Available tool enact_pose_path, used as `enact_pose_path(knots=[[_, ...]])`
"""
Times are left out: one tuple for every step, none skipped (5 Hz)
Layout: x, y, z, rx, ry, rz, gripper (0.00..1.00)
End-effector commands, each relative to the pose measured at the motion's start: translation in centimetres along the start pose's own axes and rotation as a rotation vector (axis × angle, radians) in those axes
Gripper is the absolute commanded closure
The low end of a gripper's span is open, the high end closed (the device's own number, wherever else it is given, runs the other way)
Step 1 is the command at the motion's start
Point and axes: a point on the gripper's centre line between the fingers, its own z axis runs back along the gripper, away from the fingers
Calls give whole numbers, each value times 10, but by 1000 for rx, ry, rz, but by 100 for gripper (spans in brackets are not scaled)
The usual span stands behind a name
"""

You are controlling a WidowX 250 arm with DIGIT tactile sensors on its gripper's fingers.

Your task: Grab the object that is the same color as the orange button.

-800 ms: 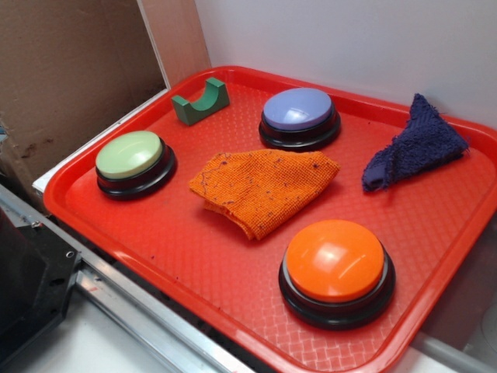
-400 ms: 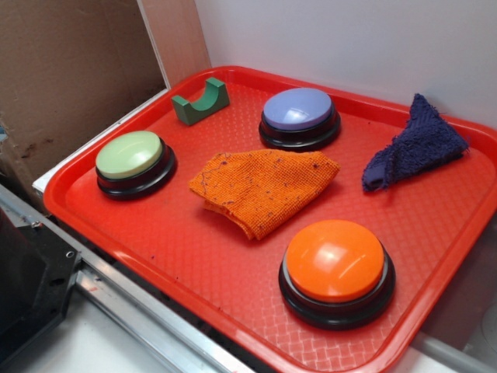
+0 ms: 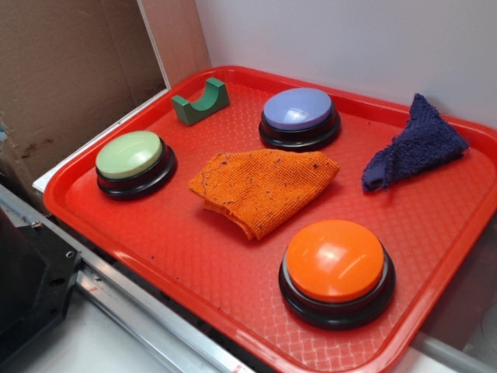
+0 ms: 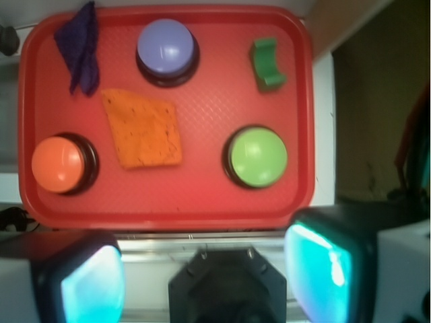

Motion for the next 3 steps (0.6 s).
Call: enact_pose_path(knots=[[42,-57,-82,21,165,-256,0],[42,-67,-116,-1,220,-308,0],[45,-61,-137,-33,222,-307,0]])
